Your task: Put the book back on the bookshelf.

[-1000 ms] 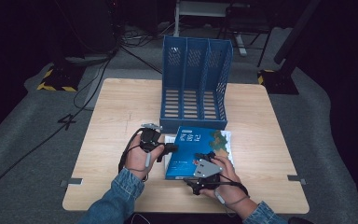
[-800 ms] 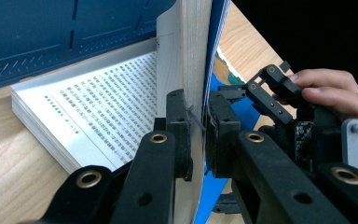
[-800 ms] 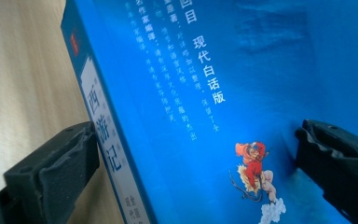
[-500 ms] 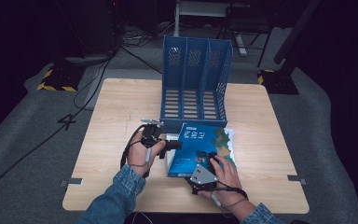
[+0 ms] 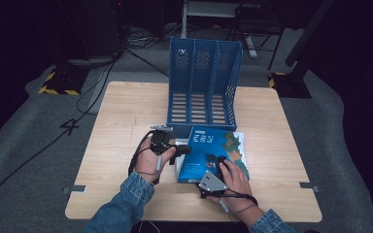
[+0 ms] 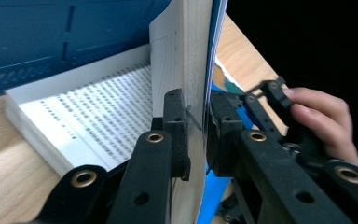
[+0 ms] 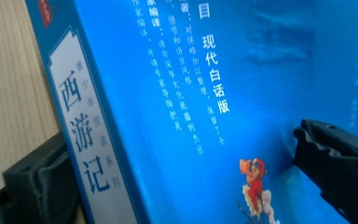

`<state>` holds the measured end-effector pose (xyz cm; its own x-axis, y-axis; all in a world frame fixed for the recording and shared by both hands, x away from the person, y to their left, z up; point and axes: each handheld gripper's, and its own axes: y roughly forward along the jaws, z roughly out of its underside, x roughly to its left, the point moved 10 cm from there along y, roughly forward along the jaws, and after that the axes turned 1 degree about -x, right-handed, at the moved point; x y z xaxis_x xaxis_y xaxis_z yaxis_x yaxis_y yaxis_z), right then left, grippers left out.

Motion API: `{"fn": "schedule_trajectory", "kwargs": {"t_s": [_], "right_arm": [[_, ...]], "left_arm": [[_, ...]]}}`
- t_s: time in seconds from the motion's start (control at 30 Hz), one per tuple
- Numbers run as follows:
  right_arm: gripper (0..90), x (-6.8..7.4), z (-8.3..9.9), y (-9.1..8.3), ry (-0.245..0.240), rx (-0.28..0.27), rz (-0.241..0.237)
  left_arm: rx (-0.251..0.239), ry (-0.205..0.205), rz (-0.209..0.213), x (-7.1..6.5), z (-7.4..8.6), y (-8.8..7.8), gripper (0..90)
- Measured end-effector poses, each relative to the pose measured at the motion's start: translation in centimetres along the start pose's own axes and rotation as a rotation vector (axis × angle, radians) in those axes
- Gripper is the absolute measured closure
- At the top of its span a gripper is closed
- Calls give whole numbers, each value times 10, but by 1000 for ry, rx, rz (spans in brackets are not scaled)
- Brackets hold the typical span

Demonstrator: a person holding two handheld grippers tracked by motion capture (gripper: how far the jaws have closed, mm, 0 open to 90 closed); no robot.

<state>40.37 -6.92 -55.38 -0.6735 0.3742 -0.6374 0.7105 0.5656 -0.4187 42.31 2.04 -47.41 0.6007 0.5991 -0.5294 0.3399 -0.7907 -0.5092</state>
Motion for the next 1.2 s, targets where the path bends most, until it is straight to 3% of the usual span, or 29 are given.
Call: {"fn": "schedule_trajectory", "kwargs": {"t_s": [0.13,0.23,0.33,0.57,0.8,1.2], "right_arm": [[4,1,-3,1,-30,1,6],[5,2,-4,3,-14,4,8],[4,2,-6,7,12,15,8],[4,1,-8,14,48,51,15],[0,-1,-11,19,53,105,-1],[39,-1,-14,23,39,132,6]], "left_arm": [[-29,-5,-3,4,2,0,781],[-22,4,-32,9,7,1,783],[-36,-11,-21,9,6,2,788],[-57,0,-62,16,4,2,791],[-67,18,-100,23,4,3,808],[-90,4,-94,27,3,4,807]]}}
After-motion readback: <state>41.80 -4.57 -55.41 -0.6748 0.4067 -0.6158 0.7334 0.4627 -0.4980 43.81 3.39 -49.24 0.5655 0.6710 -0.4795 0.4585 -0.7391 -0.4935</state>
